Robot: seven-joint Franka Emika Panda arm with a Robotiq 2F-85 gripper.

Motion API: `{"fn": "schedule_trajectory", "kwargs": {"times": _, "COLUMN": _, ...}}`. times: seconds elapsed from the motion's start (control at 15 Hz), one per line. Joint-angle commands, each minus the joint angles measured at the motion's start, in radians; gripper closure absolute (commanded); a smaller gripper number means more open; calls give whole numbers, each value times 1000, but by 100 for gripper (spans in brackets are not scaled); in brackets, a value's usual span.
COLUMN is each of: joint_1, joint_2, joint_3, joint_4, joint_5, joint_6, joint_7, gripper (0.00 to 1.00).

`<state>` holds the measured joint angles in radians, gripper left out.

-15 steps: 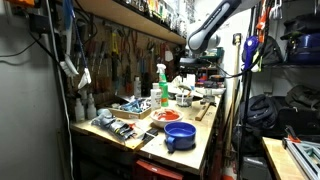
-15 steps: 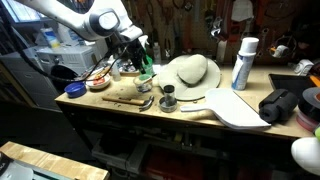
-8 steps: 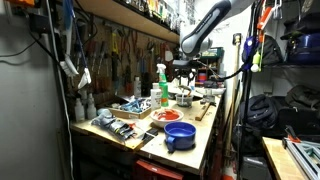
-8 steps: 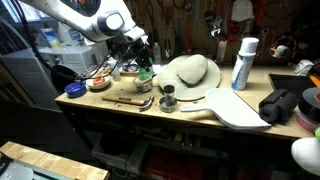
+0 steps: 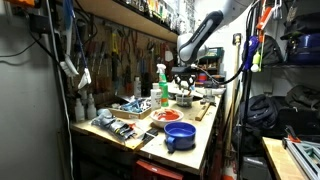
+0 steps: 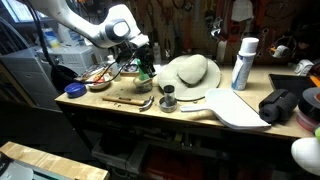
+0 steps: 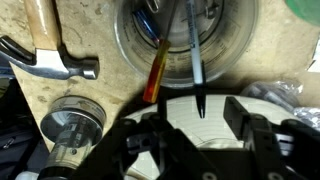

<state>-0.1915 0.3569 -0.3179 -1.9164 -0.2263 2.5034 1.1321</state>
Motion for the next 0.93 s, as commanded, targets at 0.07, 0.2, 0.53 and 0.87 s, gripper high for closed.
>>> {"fn": "schedule_trajectory", "kwargs": {"times": 0.07, "joint_1": 27, "joint_2": 50, "joint_3": -31, "joint_4": 50, "joint_5": -2, "joint_6": -20, "joint_7": 28, "gripper": 45}}
{"fn": "schedule_trajectory", "kwargs": {"times": 0.2, "joint_1": 32, "joint_2": 65, "joint_3": -38, "joint_4": 66, "joint_5": -4, "joint_6": -20, "joint_7": 27, "gripper": 53}}
{"fn": "schedule_trajectory", "kwargs": {"times": 0.53, "joint_1": 45, "joint_2": 95, "joint_3": -52, "joint_4": 94, "joint_5": -11, "joint_6": -24, "joint_7": 21, "gripper": 64}}
{"fn": "schedule_trajectory", "kwargs": {"times": 0.87, "joint_1": 54, "joint_2": 112, "joint_3": -58, "joint_4": 98, "joint_5": -9, "joint_6": -27, "joint_7": 18, "gripper": 56}}
